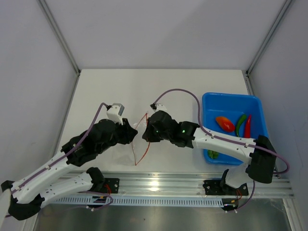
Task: Place the food in the zip-top bag and seal the zipper
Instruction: Open the zipper of the food storage bag at the center of the board.
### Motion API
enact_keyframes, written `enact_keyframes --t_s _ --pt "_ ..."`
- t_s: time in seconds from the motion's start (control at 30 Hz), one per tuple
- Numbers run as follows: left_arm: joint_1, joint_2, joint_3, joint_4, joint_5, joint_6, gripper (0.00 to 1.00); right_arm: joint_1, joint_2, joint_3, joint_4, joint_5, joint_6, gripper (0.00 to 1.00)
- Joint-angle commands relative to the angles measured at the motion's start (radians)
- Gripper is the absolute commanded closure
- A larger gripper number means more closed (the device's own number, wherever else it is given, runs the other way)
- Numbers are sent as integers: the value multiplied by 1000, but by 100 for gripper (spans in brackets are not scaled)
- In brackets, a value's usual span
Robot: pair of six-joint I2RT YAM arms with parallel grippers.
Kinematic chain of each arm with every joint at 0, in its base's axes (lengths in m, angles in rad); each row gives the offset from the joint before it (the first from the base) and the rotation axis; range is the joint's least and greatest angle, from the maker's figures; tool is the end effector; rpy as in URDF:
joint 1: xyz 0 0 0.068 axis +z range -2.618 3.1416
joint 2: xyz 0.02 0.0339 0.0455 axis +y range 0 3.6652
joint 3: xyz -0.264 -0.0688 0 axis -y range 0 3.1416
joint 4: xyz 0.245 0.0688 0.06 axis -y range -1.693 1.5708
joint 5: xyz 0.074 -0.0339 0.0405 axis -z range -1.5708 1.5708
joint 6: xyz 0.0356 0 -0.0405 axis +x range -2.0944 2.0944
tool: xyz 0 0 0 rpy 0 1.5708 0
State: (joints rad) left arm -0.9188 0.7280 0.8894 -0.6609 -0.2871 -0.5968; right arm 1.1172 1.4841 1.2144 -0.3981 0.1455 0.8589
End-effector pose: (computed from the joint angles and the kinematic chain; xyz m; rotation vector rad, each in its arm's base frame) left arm 0.0990 -0.1131 0.3360 0.1590 2.1047 -0.6371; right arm 0.1515 0.2989 0.3014 -0.2240 2.3802 0.8715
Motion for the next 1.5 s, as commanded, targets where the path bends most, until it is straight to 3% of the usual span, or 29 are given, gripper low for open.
enact_keyframes --t_s 0.0,0.13,0.23,0.43,0.47,0.53,0.83,1.17,1.37,1.4,1.47 --pt "-8 2 0 -5 -34 3 63 12 -36 56 42 28 -27 100" --pt "-8 25 8 -6 -26 9 55 15 -39 47 48 32 -37 100" --pt "-8 51 11 -13 -20 6 60 15 -48 42 47 46 -40 100" --pt "-8 82 3 -20 -14 -6 75 12 -79 14 58 68 -54 100" --pt "-8 88 6 -23 -11 -8 87 10 -81 10 56 74 -54 100" --pt "-8 105 23 -45 -24 -20 99 6 -88 -6 48 80 -64 100" --pt "-8 97 69 -39 -17 -34 99 -16 -70 -22 -113 212 -103 99" --pt "-2 -1 3 76 49 -29 99 -13 -74 -64 -114 240 -198 100" --pt "11 16 10 80 82 -15 96 -10 -58 -72 -125 247 -204 100" --pt "11 13 8 76 78 -21 99 -10 -54 -69 -131 253 -204 99" --pt "11 7 -7 70 46 -31 99 6 -58 -59 -139 278 -207 72"
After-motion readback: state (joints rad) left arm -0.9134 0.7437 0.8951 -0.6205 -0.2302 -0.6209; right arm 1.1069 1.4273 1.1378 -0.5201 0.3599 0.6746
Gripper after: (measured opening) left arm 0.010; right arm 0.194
